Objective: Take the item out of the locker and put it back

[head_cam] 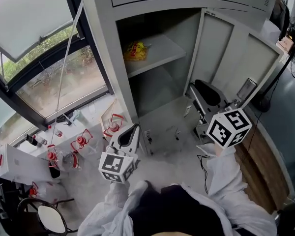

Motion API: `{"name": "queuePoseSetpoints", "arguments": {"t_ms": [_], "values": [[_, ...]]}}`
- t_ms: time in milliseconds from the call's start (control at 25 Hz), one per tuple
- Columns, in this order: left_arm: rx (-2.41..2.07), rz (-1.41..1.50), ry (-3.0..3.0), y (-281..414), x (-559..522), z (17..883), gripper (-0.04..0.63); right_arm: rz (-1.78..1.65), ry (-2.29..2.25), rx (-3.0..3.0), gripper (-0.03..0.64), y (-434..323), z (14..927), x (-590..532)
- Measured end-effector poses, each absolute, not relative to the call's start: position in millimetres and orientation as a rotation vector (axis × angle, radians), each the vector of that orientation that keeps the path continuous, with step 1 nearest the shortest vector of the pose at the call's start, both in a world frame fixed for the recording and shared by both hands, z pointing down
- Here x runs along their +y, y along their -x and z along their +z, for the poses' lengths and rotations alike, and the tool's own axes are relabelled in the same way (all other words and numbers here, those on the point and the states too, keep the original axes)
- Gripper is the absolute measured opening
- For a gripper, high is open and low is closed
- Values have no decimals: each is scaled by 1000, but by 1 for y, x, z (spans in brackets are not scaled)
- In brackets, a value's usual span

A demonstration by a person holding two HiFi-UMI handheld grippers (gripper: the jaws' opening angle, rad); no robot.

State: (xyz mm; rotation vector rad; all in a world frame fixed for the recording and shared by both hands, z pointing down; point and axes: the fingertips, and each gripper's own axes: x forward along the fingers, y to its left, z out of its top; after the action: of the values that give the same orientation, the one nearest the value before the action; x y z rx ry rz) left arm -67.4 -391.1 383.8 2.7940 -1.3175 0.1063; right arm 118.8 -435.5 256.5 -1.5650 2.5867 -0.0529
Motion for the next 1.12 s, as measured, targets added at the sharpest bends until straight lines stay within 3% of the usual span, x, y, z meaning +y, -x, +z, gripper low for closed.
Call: {"name": "queuePoseSetpoints", "arguments": {"t_ms": [80, 280, 560, 1120], "values": [[-1296, 93, -2787, 62, -389, 385, 11, -106, 1587, 2529, 47, -130, 274, -413], [-1238, 89, -2781, 49, -379, 392, 11, -143, 1711, 2460, 0, -151, 315, -368], [-1195, 89, -2730, 37, -360, 420, 11, -4, 1943, 2434, 0, -166, 374, -323], [-1179, 127, -2686, 13, -333, 454, 11, -155, 2074, 2408, -1, -196, 432, -298]]}}
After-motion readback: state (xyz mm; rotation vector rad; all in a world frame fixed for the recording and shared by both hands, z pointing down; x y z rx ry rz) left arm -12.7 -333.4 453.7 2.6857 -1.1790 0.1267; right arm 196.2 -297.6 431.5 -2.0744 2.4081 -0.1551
